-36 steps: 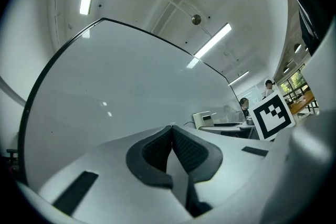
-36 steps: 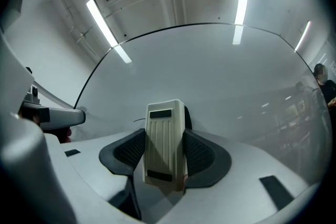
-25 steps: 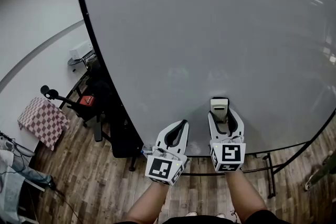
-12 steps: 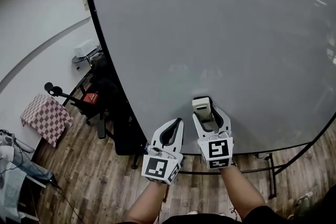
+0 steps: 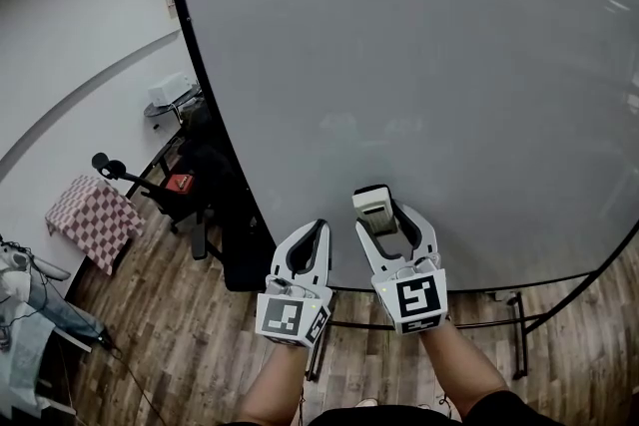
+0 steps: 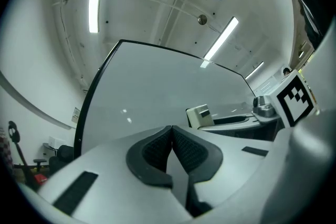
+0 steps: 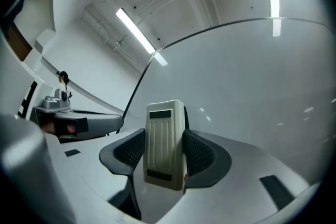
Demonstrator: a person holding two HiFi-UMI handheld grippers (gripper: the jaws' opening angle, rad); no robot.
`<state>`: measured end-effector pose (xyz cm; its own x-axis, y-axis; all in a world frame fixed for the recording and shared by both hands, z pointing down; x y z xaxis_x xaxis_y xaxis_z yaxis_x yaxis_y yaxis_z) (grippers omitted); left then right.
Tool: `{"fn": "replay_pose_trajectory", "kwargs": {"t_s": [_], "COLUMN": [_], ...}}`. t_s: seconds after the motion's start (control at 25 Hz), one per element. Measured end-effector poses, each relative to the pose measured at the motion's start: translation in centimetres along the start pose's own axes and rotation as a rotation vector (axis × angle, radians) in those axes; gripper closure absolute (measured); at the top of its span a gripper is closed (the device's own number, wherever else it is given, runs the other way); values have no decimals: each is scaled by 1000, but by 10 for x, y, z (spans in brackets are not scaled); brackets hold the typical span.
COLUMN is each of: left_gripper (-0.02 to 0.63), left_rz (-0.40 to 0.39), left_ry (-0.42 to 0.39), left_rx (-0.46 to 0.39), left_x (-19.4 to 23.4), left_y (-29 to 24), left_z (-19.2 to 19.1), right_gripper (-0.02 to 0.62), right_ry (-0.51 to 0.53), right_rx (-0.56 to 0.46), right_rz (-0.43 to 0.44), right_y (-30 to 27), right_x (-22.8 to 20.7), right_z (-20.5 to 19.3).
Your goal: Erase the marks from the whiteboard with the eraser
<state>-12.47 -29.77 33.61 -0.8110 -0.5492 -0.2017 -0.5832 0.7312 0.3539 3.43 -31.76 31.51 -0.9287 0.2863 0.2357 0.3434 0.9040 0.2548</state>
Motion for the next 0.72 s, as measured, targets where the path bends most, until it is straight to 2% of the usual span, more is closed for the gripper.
{"fn": "replay_pose_trajectory", "kwargs": {"t_s": [0.12, 0.36, 0.56, 0.72], "left_gripper": [586, 586, 586, 586], "left_rz": [-3, -57, -107, -135], "left_ry": [6, 17, 20, 44], "left_rx": [-5, -3, -9, 17], "left_x": [0, -20, -44, -56], "left_y": [0, -12, -26, -29], "left_z": [3, 0, 0, -12], "right_gripper": [341, 341, 341, 341], "right_ry": [17, 25, 50, 58], "right_rx": [-61, -109, -144, -106], "right_rz": [3, -42, -144, -211], "right_y": [12, 50, 82, 103], "right_x": [-4, -30, -61, -80], "right_z": [18, 35, 33, 19]}}
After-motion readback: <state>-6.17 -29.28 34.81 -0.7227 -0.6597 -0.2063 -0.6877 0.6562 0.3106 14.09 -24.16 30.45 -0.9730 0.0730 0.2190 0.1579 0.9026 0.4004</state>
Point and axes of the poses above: the fingertips, and each gripper's own axes: y backward along the fingers, x to its left, z out of its top, the point moved 8 cm from there along y, backward along the fingers, and after that the axes turned 11 degrees about -z, right-handed, at the moved point
